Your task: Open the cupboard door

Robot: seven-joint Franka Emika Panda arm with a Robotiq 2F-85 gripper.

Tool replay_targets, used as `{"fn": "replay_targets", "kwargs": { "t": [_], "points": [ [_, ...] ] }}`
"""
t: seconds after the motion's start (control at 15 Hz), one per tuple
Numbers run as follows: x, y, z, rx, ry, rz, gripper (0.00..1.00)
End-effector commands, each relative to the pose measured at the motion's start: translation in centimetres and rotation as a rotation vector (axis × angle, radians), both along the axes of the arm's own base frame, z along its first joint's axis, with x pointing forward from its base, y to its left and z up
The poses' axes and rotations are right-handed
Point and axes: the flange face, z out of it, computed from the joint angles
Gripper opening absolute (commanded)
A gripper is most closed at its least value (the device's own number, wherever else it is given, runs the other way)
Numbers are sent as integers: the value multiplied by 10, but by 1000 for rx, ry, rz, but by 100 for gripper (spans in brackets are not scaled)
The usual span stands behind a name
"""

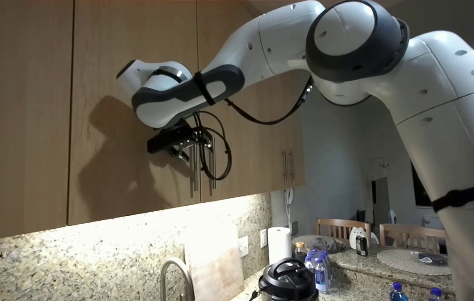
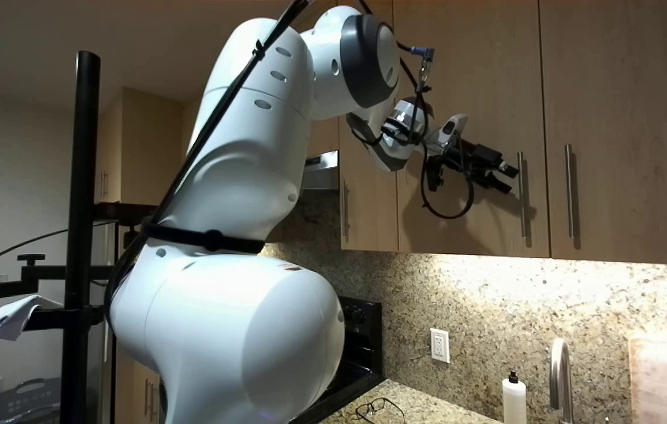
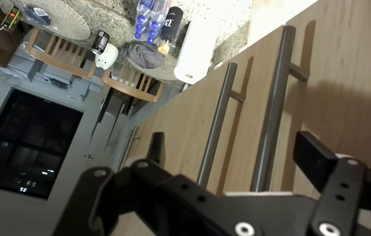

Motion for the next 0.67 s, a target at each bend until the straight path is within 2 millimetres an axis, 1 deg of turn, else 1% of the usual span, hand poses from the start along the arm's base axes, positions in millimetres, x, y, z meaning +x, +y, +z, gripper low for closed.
{"fn": "replay_targets", "kwargs": {
  "t": [0.0, 0.07, 0.2, 0.6],
  "points": [
    [7, -4, 3, -46, -82, -42, 100],
    [13, -10, 2, -65, -103, -58, 100],
    [19, -17, 0, -97, -127, -83, 100],
    [29, -17, -7, -136, -151, -88, 100]
  ]
}}
